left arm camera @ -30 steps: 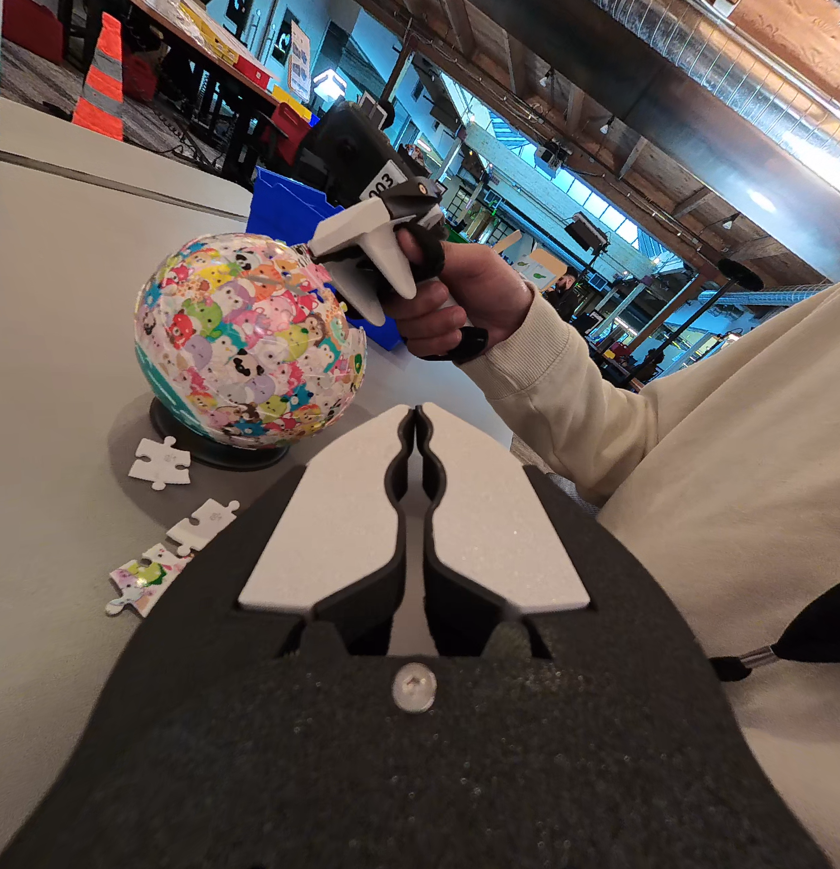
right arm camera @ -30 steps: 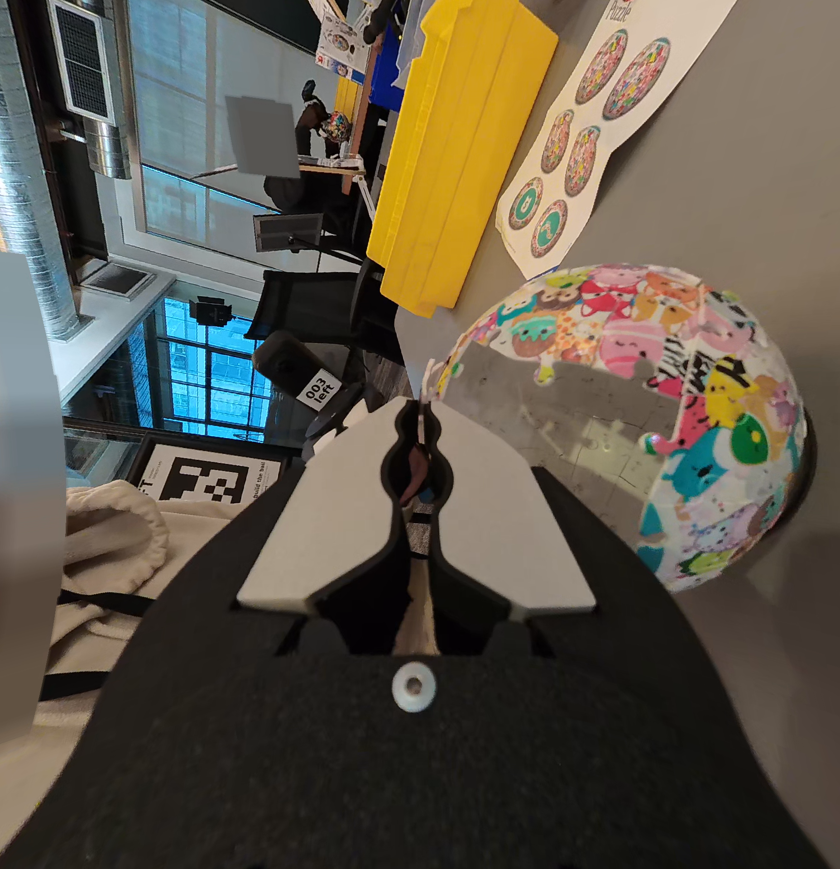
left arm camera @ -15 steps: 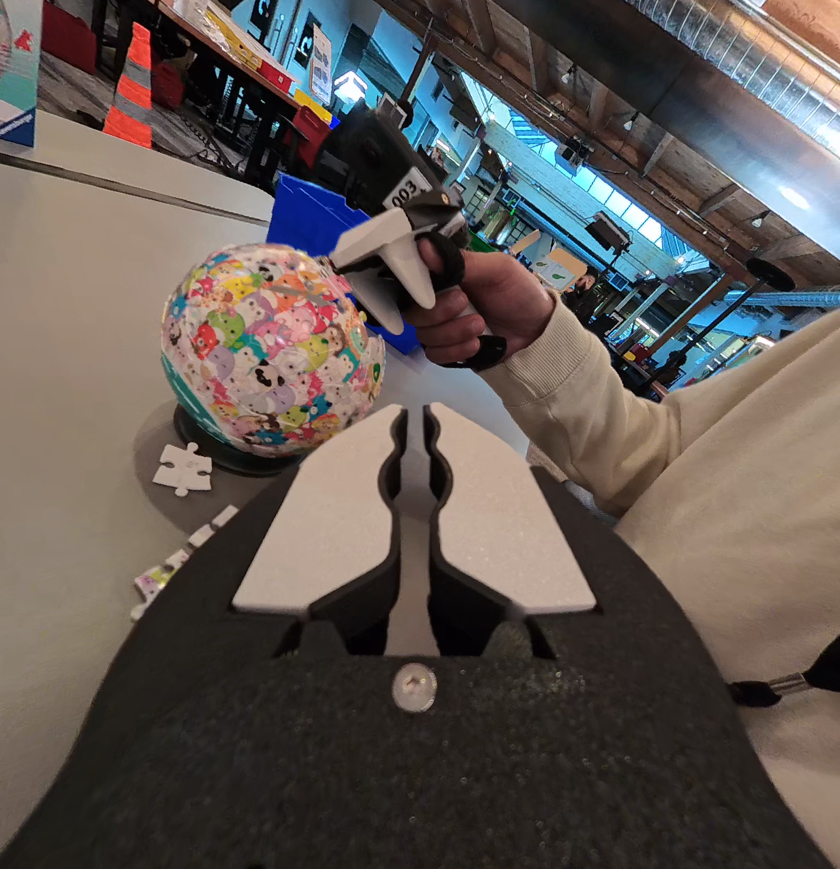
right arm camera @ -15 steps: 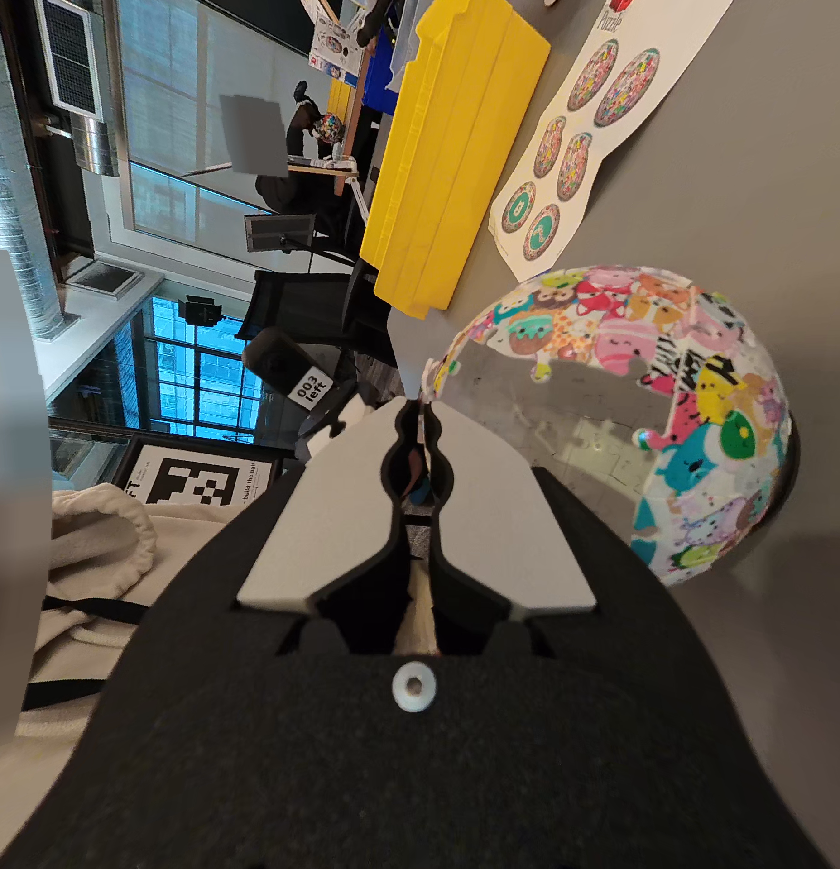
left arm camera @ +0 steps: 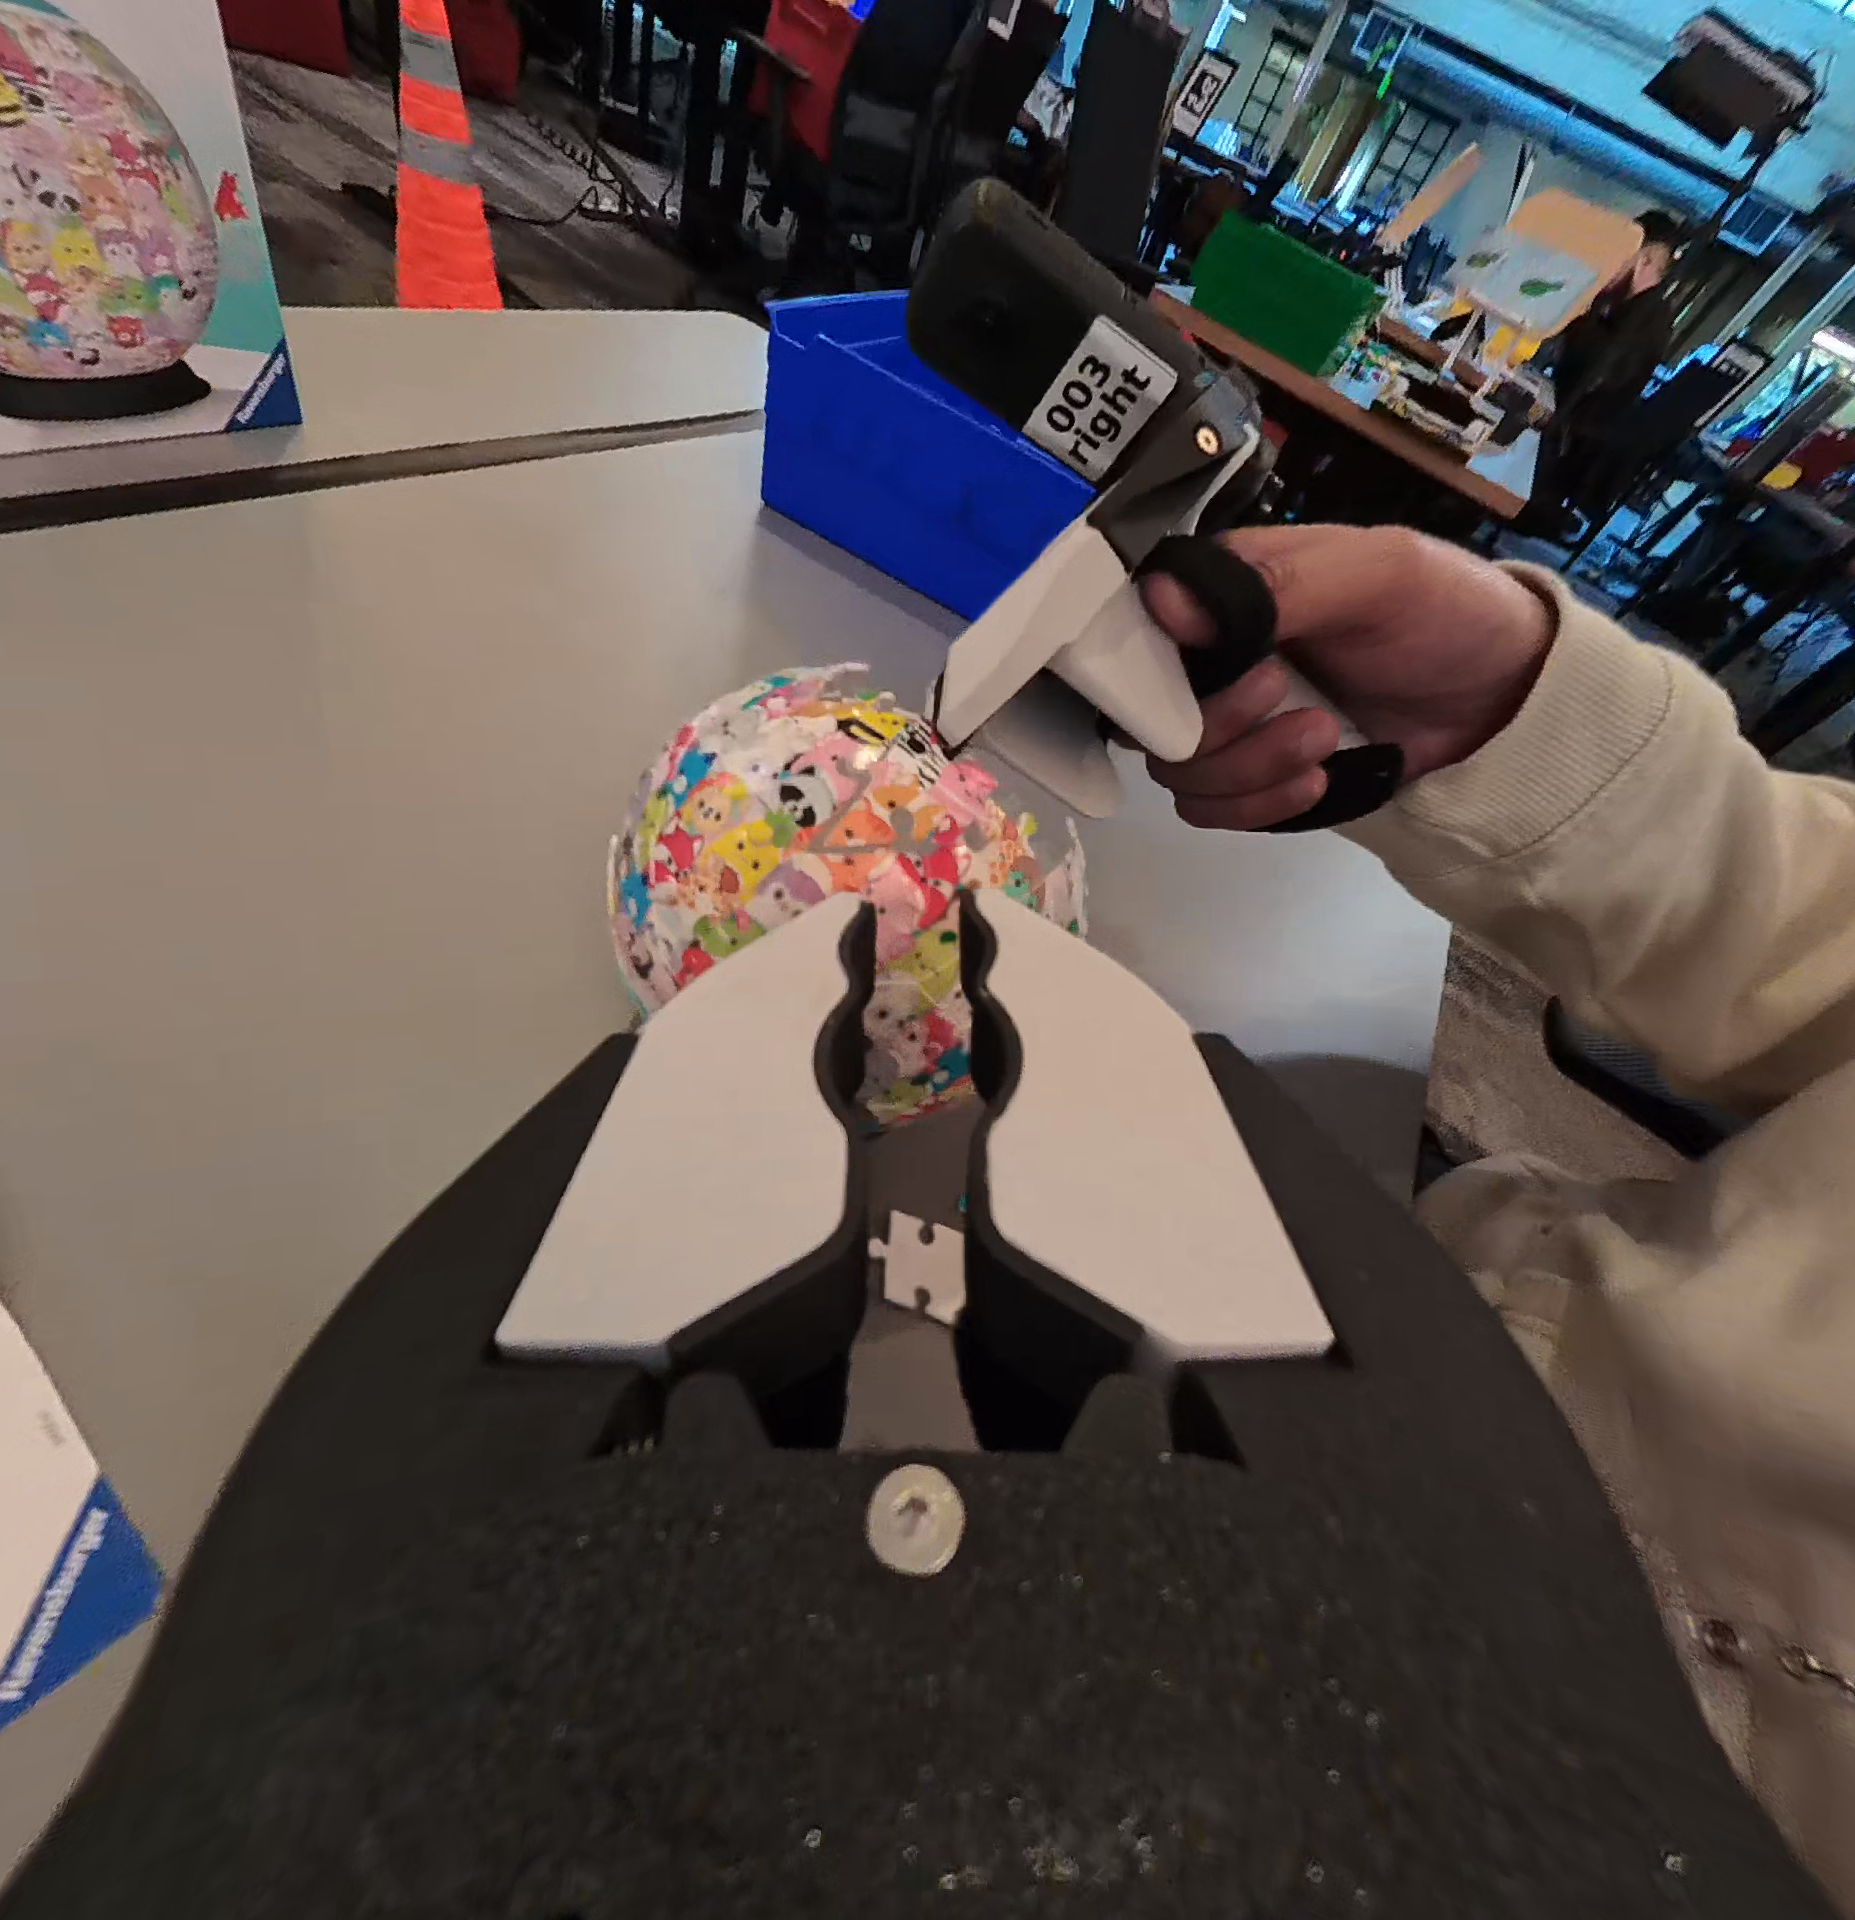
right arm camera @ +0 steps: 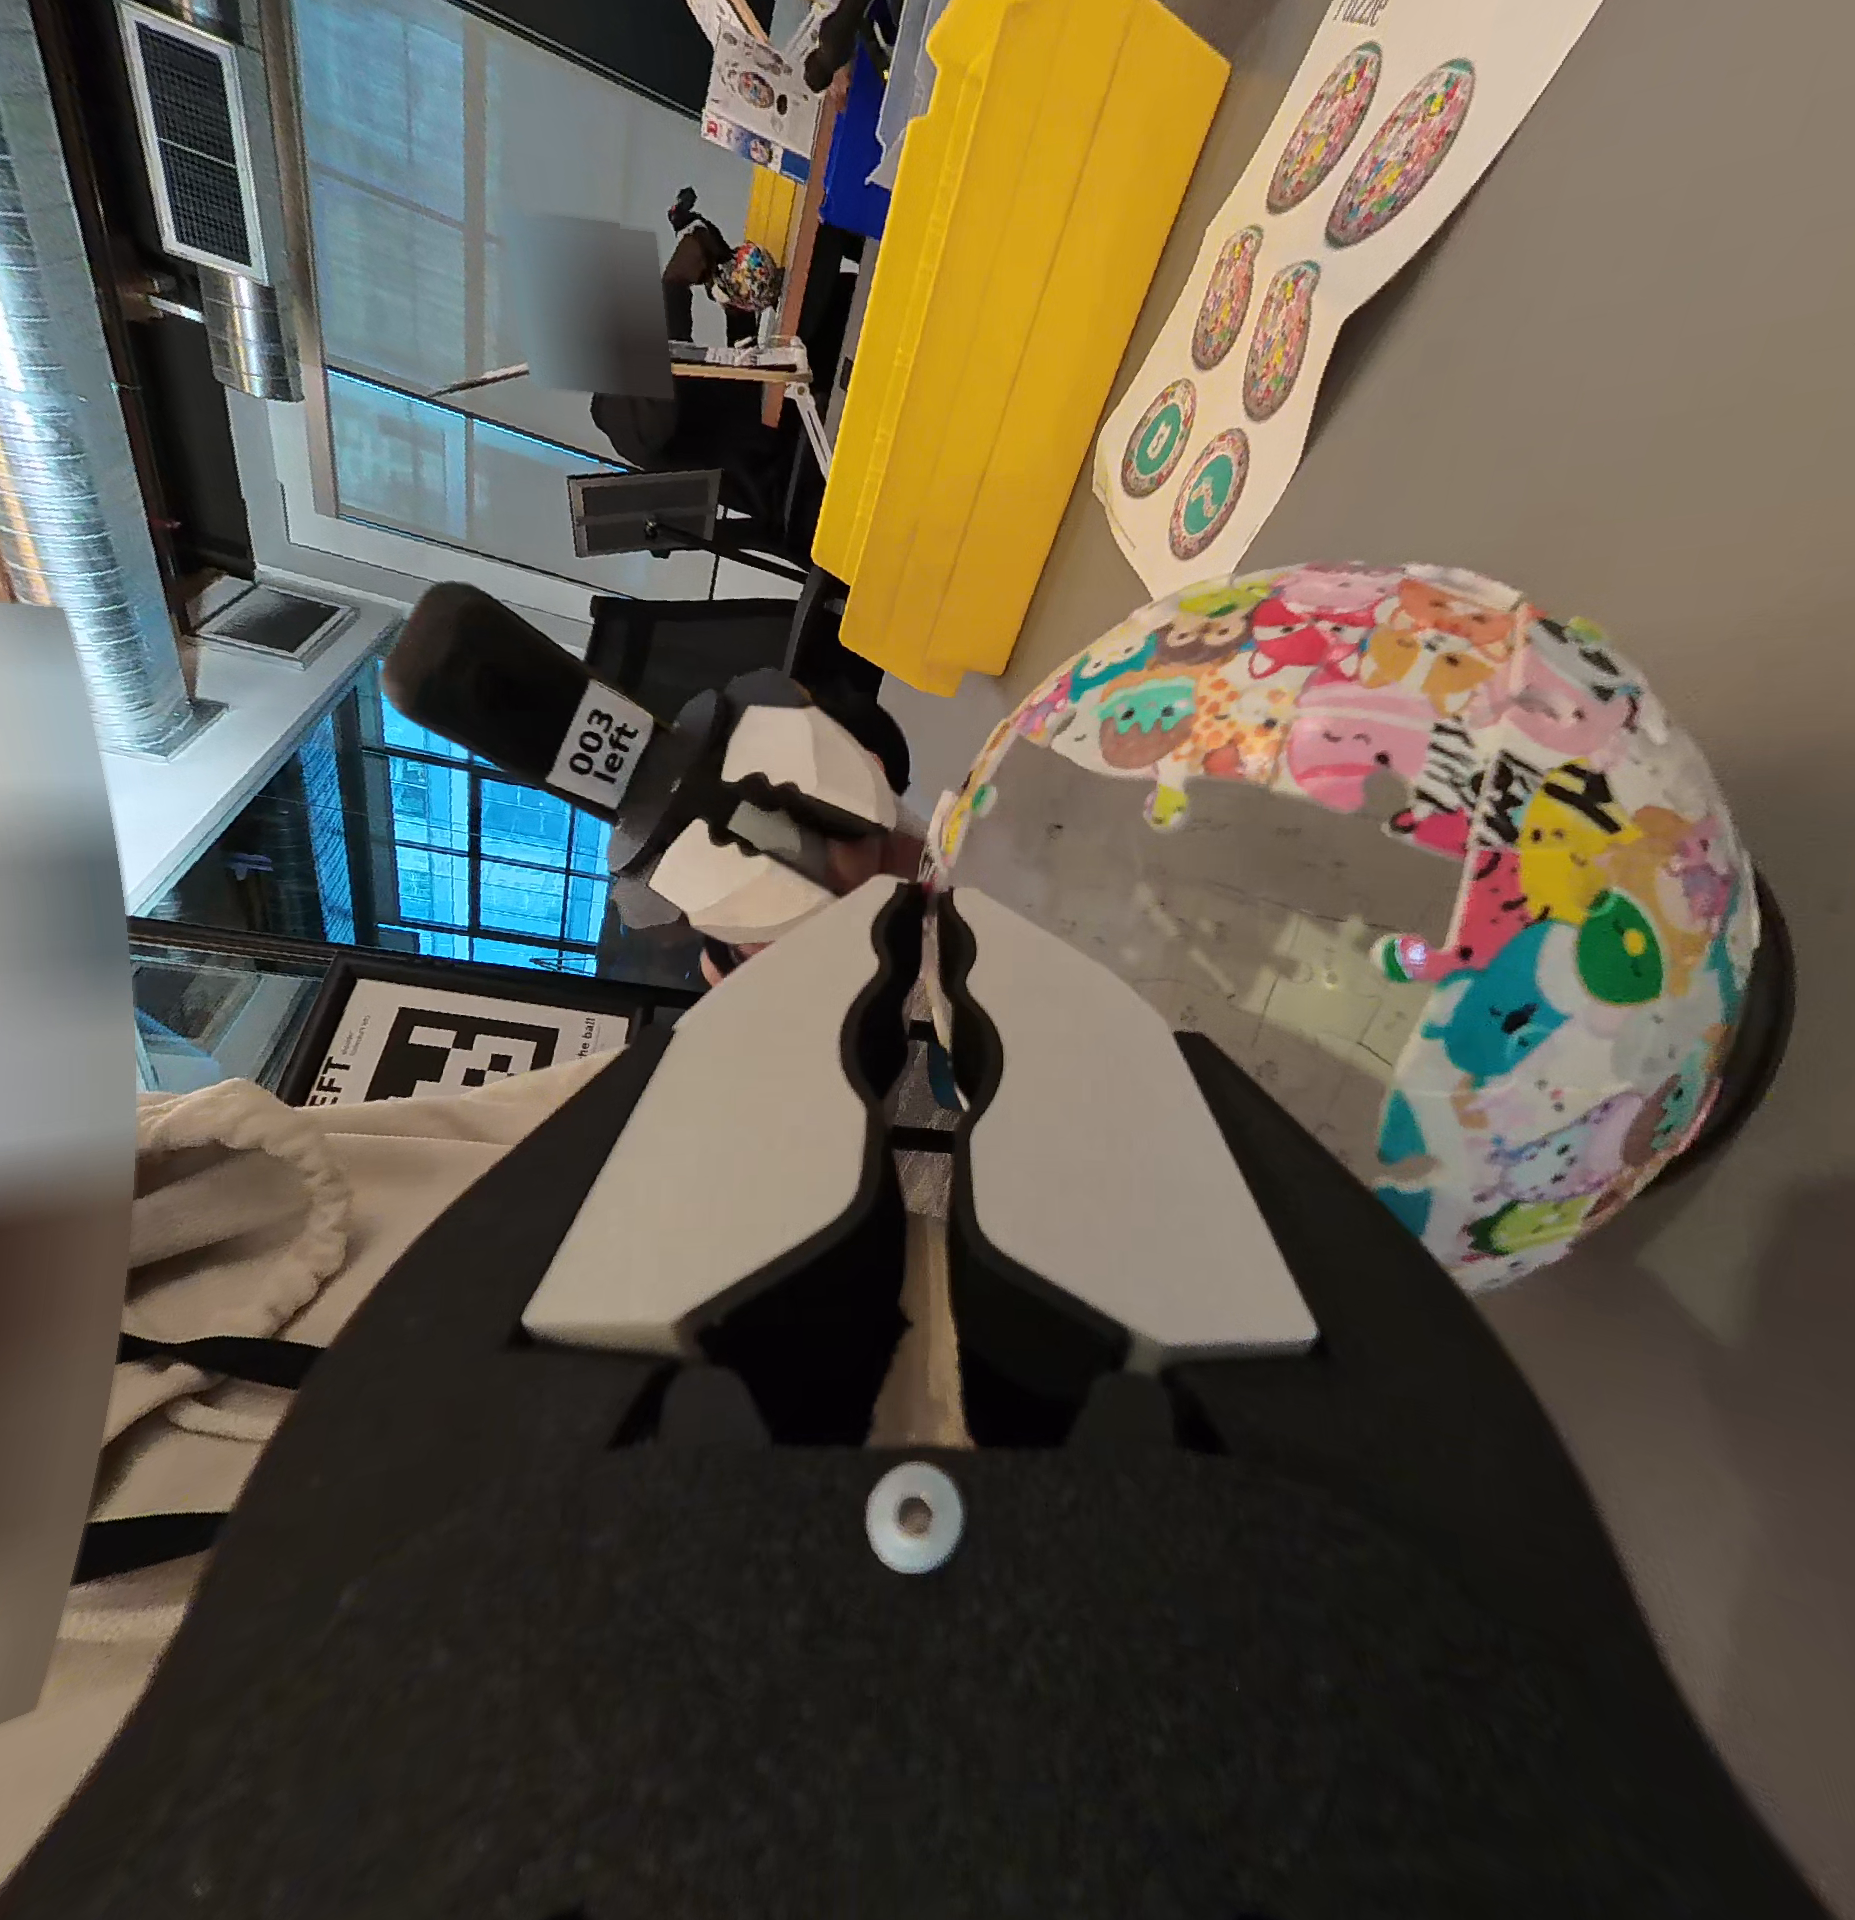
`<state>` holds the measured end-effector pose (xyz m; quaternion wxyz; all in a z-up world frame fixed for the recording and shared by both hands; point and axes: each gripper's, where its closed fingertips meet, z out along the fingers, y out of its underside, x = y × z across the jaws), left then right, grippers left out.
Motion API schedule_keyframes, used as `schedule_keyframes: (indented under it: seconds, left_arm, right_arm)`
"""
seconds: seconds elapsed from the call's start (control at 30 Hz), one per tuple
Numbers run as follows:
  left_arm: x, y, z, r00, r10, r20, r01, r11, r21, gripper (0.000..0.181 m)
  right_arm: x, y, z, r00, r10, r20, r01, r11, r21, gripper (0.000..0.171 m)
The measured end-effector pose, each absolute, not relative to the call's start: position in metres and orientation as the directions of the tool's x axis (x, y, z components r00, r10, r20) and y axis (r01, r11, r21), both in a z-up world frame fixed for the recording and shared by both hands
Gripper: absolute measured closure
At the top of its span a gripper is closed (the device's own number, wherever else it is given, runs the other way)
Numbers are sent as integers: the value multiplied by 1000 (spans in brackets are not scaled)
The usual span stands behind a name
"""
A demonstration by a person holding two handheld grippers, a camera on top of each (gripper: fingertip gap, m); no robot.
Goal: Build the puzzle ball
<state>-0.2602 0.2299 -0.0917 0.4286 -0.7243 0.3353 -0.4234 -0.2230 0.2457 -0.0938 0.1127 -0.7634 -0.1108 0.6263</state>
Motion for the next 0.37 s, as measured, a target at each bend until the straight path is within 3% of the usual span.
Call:
schedule_keyframes:
  seconds: [0.17,0.37]
  left_arm:
    - [-254,240,-94,441,-859,262,-197,-377,-905,181]
    - [-246,245,-93,452,-865,218,-233,-350,-907,181]
  right_arm:
    - [-223,246,-94,204,320,-925,33,-947,-320,168]
    - [-221,246,-94,204,320,-925,32,-947,-321,168]
